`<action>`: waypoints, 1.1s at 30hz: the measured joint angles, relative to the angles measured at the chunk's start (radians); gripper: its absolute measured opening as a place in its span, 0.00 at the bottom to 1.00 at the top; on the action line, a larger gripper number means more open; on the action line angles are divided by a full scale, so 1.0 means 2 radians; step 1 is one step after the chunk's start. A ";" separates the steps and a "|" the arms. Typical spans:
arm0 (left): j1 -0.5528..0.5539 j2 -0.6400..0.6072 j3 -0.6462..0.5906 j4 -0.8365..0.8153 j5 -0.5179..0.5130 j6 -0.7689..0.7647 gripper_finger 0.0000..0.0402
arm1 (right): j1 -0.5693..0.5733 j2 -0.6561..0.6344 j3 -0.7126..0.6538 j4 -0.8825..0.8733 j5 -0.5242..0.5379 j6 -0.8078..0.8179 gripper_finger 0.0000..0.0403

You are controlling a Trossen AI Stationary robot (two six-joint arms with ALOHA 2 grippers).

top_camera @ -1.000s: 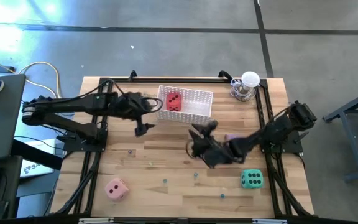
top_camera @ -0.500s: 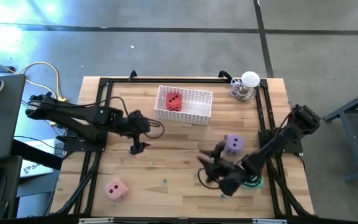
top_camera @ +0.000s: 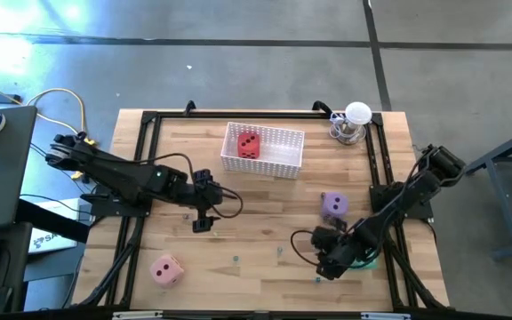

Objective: Pick & Place Dice
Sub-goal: Put the big violet die into the white bin

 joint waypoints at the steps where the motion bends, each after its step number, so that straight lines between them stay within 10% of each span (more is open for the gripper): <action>1: 0.000 0.001 0.000 0.002 0.000 0.000 1.00 | 0.004 0.000 0.000 -0.007 -0.005 0.021 0.37; 33: 0.061 0.001 0.000 0.084 0.049 0.213 1.00 | 0.040 0.063 0.000 0.021 0.169 0.161 0.38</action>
